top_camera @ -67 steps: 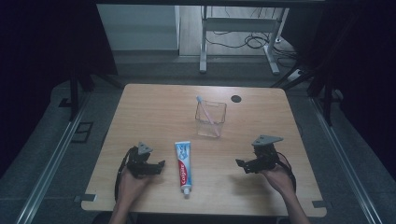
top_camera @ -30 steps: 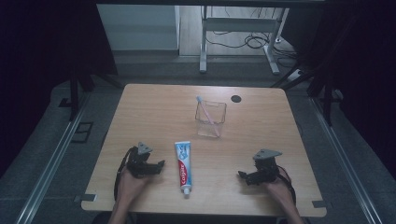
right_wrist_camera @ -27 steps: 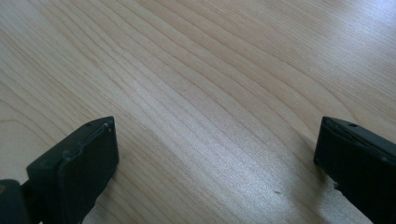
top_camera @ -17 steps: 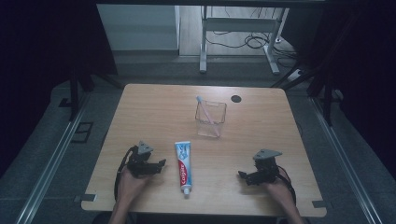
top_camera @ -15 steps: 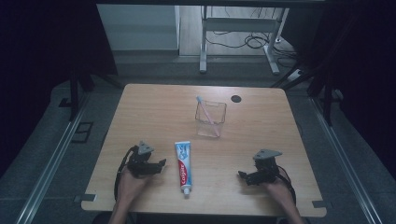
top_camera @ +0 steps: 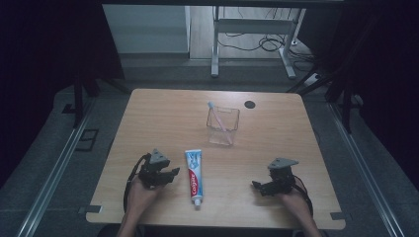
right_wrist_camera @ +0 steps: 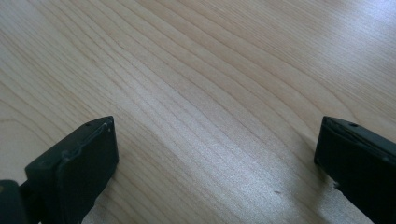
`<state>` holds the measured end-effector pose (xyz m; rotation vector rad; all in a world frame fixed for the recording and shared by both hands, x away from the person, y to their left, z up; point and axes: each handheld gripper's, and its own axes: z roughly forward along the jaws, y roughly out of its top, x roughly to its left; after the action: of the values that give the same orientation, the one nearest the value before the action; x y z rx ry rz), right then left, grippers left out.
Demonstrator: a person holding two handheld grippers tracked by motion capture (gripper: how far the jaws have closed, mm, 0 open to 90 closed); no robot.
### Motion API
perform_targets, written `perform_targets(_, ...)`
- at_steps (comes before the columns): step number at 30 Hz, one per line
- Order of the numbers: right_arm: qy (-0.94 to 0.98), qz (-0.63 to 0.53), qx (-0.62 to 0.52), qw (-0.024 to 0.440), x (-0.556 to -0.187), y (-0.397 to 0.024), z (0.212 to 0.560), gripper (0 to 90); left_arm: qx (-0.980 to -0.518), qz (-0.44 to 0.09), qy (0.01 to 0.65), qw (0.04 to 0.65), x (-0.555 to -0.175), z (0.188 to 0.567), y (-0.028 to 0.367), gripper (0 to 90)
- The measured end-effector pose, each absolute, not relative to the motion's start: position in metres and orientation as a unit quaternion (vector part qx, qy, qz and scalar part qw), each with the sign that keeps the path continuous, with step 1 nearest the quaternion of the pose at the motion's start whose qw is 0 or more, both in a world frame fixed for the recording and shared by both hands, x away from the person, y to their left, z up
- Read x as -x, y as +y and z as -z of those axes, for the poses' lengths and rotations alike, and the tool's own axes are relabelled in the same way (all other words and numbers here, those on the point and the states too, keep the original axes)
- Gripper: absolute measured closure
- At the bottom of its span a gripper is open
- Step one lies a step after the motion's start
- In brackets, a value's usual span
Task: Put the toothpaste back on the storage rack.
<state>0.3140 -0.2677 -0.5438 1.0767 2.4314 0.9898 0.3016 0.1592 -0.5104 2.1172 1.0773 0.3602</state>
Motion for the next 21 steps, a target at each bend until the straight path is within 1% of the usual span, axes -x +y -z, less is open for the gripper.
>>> perform_targets(9,0.847,-0.345,-0.375,0.152,-0.314,-0.268,0.544,0.0,-0.832,-0.122,0.391,0.374,-0.297,0.500,0.143,67.7)
perform_targets(14,0.847,-0.345,-0.375,0.152,-0.314,-0.268,0.544,0.0,-0.841,-0.111,0.377,0.371,-0.295,0.498,0.130,78.6)
perform_targets(19,0.847,-0.345,-0.375,0.152,-0.314,-0.268,0.544,0.0,-0.850,-0.098,0.363,0.370,-0.292,0.497,0.114,87.1)
perform_targets(21,0.847,-0.345,-0.375,0.152,-0.314,-0.268,0.544,0.0,-0.853,-0.092,0.355,0.370,-0.291,0.496,0.107,89.2)
